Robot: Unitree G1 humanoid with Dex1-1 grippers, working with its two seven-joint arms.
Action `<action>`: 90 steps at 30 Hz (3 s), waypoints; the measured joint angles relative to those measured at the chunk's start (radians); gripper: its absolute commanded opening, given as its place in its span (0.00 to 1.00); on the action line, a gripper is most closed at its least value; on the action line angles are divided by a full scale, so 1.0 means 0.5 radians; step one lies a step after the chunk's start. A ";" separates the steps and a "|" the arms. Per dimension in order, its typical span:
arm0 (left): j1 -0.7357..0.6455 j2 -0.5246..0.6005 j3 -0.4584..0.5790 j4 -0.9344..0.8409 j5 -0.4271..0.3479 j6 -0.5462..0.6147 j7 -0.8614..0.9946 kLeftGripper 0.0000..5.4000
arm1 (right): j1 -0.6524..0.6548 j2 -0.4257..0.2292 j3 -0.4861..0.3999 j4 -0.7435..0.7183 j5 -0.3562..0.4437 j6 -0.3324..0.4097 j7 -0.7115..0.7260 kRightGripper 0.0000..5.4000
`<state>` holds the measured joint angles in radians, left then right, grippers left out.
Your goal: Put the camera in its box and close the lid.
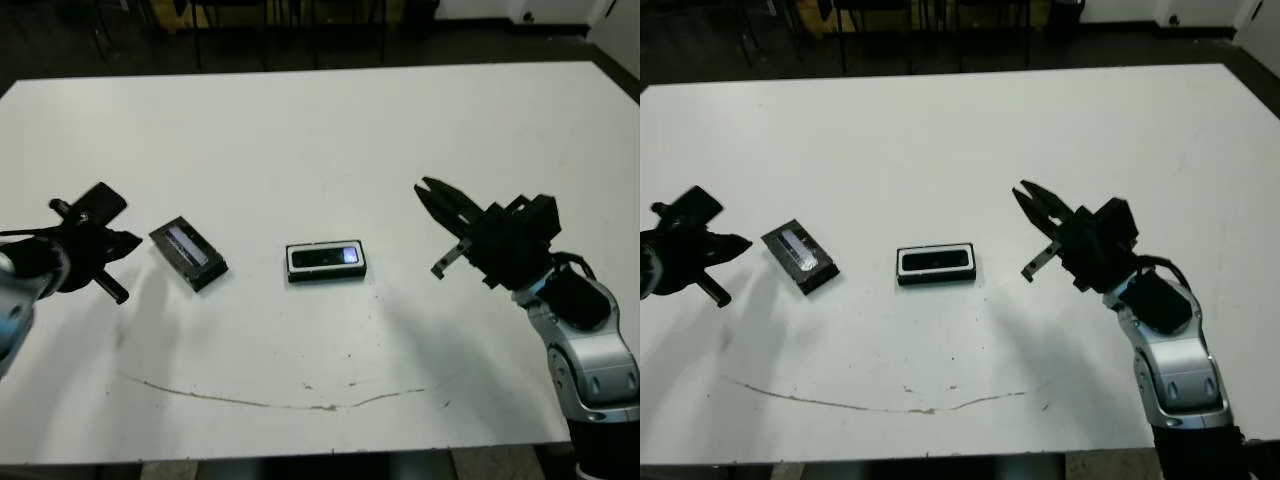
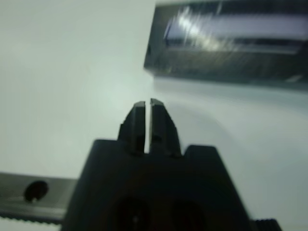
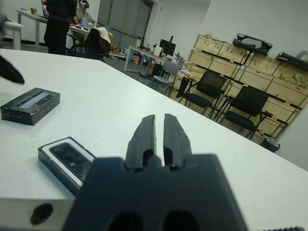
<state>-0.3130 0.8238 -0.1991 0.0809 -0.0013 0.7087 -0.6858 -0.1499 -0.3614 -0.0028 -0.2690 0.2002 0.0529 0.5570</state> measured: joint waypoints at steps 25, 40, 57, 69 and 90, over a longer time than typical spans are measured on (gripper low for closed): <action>-0.247 -0.114 -0.113 0.393 0.241 -0.067 -0.045 0.00 | -0.007 -0.062 -0.042 0.036 0.063 -0.034 0.037 0.00; -0.379 -0.287 -0.041 0.564 0.204 -0.095 -0.092 0.00 | -0.007 -0.076 -0.044 0.036 0.065 -0.029 0.036 0.00; -0.753 -0.588 -0.044 1.130 0.204 -0.265 -0.043 0.00 | -0.005 -0.081 -0.044 0.033 0.062 -0.015 0.034 0.00; -0.821 -0.708 -0.103 1.091 0.202 -0.281 -0.147 0.00 | -0.005 -0.088 -0.044 0.033 0.062 0.003 0.034 0.00; -0.709 -0.718 -0.134 0.613 0.089 -0.102 -0.309 0.00 | -0.035 -0.115 -0.035 0.077 0.058 0.016 0.032 0.00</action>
<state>-0.6677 0.4649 -0.2663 0.3874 0.0430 0.6578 -0.8406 -0.1675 -0.4188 -0.0206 -0.2304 0.2293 0.0611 0.5731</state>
